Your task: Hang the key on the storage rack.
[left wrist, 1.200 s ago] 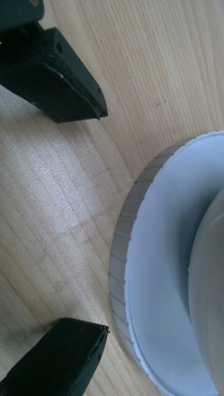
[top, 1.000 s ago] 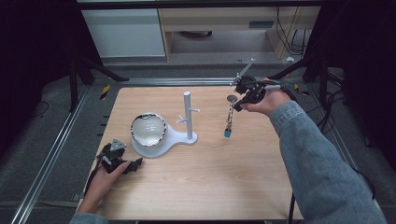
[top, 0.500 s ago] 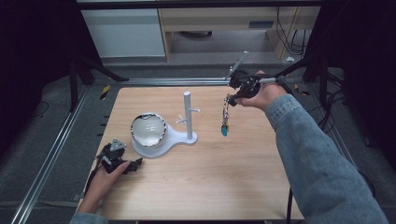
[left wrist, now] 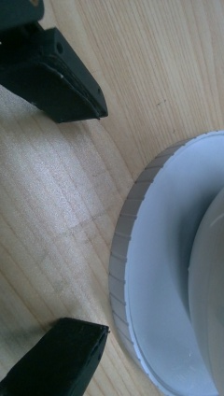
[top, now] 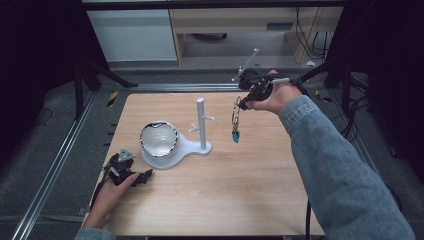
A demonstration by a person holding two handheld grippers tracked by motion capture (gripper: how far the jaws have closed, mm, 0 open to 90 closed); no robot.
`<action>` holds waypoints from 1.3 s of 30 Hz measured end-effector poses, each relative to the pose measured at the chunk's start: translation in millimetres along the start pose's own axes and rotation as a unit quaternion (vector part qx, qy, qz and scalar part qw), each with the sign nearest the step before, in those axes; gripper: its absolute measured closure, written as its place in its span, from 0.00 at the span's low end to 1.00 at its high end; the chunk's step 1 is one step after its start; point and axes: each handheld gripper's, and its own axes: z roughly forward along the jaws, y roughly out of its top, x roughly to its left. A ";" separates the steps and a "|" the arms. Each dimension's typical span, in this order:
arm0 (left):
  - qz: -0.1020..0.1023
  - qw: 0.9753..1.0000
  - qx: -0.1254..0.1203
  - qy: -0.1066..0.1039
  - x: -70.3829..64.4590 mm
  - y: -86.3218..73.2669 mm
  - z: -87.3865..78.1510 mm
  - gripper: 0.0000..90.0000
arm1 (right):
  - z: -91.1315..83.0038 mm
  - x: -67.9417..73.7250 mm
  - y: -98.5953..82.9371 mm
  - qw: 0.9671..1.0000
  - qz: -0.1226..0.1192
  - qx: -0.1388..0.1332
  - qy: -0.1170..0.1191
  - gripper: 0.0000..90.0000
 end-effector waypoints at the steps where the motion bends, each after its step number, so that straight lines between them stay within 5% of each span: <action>1: 0.000 1.000 0.000 0.000 0.0 0.0 0.0 0.00 | -0.8 0.4 1.2 1.000 -0.002 -0.001 -0.001 0.97; 23: 0.000 1.000 0.000 0.000 0.0 0.0 0.0 0.00 | -19.2 13.5 33.4 0.999 -0.030 -0.007 -0.006 0.97; 39: 0.000 1.000 0.000 0.000 0.1 0.0 0.0 0.00 | -10.3 27.3 51.2 0.998 -0.055 0.002 0.004 0.97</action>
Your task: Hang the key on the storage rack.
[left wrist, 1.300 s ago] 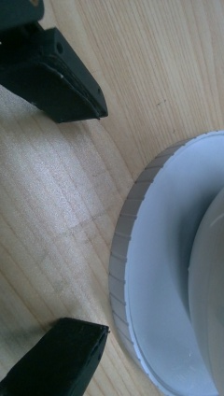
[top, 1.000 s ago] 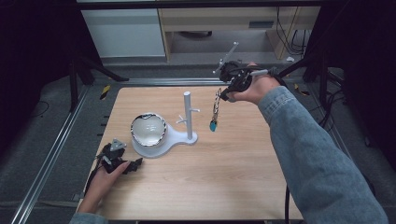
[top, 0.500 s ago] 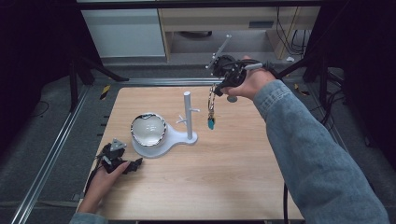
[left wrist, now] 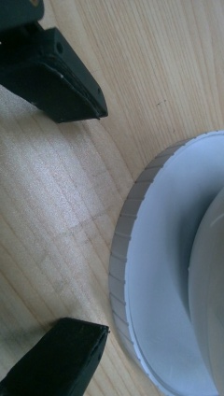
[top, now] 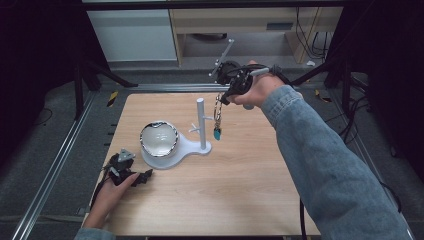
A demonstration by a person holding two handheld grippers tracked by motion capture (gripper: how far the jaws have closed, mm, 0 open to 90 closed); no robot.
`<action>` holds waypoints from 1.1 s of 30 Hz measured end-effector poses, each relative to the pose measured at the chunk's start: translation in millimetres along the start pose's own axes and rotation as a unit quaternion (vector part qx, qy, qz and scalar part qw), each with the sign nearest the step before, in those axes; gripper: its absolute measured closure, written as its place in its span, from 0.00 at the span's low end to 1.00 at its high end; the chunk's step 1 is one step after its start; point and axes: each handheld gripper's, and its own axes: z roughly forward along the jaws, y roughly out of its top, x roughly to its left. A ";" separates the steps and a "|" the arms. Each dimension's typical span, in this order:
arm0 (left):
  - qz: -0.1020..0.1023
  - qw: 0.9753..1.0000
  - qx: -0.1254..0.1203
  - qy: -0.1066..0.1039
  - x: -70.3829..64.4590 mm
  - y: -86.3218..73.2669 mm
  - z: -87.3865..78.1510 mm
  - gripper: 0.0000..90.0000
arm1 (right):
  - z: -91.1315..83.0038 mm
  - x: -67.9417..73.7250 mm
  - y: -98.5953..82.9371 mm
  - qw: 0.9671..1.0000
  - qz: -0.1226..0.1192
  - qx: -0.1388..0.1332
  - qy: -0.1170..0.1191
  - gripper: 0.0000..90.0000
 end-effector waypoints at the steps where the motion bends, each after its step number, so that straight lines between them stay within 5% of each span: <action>1: 0.000 1.000 0.000 0.000 0.0 0.0 0.0 0.00 | 0.0 0.0 0.0 1.000 0.000 0.000 0.000 0.97; 33: 0.004 1.000 0.001 -0.002 0.7 0.2 0.1 0.00 | 48.1 0.2 11.9 0.999 -0.007 0.036 0.029 0.97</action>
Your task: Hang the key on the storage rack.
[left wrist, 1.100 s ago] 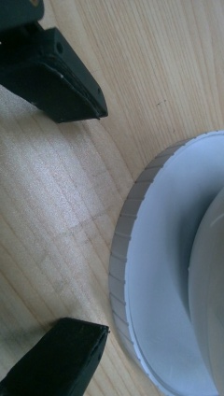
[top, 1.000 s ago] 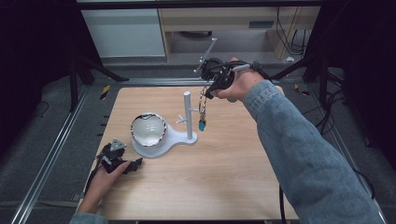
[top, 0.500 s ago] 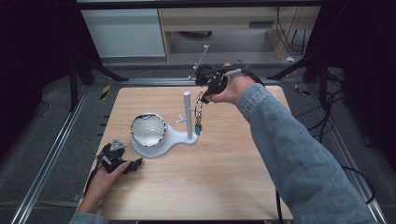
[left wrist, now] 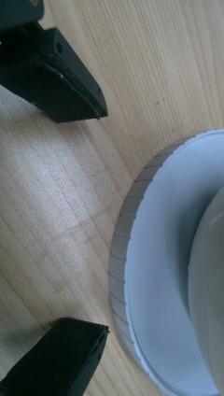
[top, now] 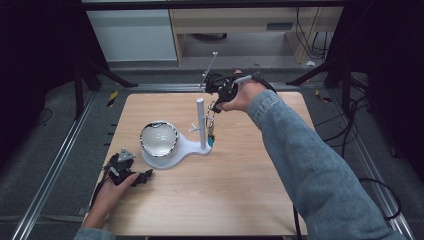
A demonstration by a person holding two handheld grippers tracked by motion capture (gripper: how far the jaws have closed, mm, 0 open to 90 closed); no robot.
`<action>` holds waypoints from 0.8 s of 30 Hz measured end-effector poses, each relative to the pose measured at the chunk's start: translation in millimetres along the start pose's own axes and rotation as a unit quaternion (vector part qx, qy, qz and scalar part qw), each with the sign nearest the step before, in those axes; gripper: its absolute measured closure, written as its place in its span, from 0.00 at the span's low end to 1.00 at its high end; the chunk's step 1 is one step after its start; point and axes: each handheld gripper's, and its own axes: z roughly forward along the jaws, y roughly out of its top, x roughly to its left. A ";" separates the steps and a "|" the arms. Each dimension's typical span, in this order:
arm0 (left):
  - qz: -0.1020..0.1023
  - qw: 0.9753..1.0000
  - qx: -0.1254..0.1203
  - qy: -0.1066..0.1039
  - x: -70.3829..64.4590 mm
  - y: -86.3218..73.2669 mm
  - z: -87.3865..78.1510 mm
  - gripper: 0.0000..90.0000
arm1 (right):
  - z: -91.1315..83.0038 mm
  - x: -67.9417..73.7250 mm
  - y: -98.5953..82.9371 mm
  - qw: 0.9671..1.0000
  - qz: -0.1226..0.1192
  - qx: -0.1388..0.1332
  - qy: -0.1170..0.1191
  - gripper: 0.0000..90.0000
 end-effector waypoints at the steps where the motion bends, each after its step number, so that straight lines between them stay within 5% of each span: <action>1: 0.000 1.000 0.000 0.000 0.0 0.0 0.0 0.00 | 3.3 -0.6 0.8 1.000 0.002 0.001 0.002 0.97; 24: 0.000 1.000 0.000 0.000 0.0 0.0 0.0 0.00 | 24.9 -11.5 5.8 1.000 0.009 0.015 0.019 0.97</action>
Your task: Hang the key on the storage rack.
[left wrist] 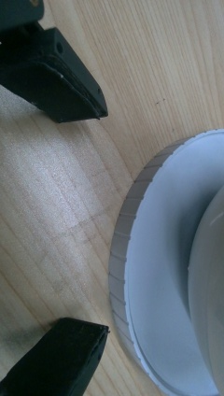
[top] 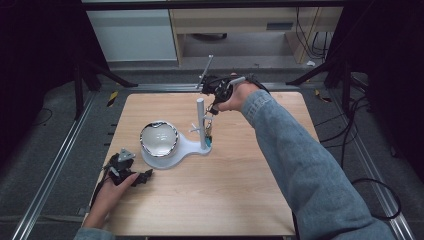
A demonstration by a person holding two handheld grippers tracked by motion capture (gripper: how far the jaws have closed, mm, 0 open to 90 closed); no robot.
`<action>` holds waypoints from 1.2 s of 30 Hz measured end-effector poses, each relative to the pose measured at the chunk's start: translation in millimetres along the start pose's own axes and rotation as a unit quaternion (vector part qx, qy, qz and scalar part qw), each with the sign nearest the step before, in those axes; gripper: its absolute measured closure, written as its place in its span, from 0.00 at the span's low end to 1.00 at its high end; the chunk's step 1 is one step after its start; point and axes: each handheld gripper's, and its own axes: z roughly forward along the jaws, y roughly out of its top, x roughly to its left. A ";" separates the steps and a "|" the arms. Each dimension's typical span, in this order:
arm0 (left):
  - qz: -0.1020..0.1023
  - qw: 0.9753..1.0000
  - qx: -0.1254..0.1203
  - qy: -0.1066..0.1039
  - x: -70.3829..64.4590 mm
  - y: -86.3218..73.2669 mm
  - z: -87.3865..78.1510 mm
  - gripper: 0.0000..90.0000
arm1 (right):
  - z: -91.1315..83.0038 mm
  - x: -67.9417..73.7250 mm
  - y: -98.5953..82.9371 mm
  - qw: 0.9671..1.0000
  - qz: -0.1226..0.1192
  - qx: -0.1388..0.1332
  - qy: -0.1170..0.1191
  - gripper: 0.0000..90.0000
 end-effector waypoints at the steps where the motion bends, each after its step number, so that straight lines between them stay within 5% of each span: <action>1: 0.000 1.000 0.000 0.000 0.0 0.0 0.0 0.00 | 1.4 -0.4 0.4 1.000 0.001 0.002 0.002 0.97; 20: 0.000 1.000 0.000 0.000 0.0 0.0 0.0 0.00 | 10.2 -5.8 2.1 1.000 0.005 0.007 0.017 0.96; 36: 0.000 1.000 0.000 0.000 0.0 0.0 0.0 0.00 | 0.8 -14.6 -9.6 0.999 0.025 -0.014 -0.018 0.74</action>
